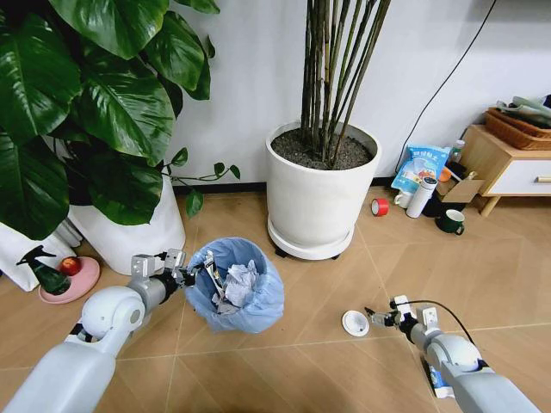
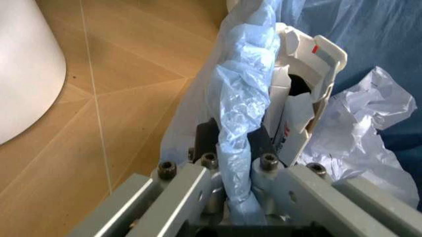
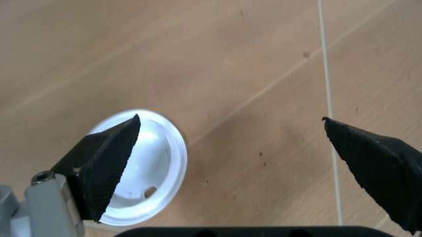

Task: Pick up the trash bin and place the garbage on the floor into it.

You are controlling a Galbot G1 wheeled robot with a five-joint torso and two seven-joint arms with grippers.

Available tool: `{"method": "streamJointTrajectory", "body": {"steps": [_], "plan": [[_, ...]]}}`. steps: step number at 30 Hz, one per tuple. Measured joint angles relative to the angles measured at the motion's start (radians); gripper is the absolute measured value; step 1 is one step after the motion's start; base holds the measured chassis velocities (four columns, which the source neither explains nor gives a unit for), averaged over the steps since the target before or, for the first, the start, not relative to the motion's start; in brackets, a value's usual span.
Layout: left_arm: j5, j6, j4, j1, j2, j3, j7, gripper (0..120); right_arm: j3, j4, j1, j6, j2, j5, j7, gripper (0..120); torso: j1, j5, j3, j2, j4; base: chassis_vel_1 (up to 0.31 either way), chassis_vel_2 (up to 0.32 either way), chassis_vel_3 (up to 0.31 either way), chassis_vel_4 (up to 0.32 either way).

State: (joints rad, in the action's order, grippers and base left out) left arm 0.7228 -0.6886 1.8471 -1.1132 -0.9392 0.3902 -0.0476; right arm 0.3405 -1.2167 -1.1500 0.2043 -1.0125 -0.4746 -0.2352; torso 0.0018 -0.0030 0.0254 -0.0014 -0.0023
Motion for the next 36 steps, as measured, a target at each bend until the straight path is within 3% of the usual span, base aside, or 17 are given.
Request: {"method": "streamJointTrajectory", "body": {"steps": [18, 31, 36], "plan": [[0.001, 0.0, 0.003, 0.0, 0.008, -0.005, 0.0, 0, -0.024, 0.12, 0.053, -0.014, -0.104, 0.063, 0.0, 100, 0.0, 0.0, 0.0, 0.0, 0.0001, 0.0, 0.0, 0.0, 0.0], [0.002, 0.0, 0.004, 0.0, 0.004, -0.005, 0.0, 0, -0.032, 0.187, 0.095, -0.018, -0.128, 0.079, 0.002, 100, 0.0, -0.0001, 0.0, 0.0, 0.0, 0.0, 0.0, 0.0, 0.0], [0.002, 0.0, 0.004, 0.0, 0.003, -0.005, 0.0, 0, -0.03, 0.206, 0.104, -0.022, -0.137, 0.084, 0.0, 93, 0.0, -0.0003, 0.0, 0.0, 0.0, 0.0, 0.0, 0.0, 0.0]]}}
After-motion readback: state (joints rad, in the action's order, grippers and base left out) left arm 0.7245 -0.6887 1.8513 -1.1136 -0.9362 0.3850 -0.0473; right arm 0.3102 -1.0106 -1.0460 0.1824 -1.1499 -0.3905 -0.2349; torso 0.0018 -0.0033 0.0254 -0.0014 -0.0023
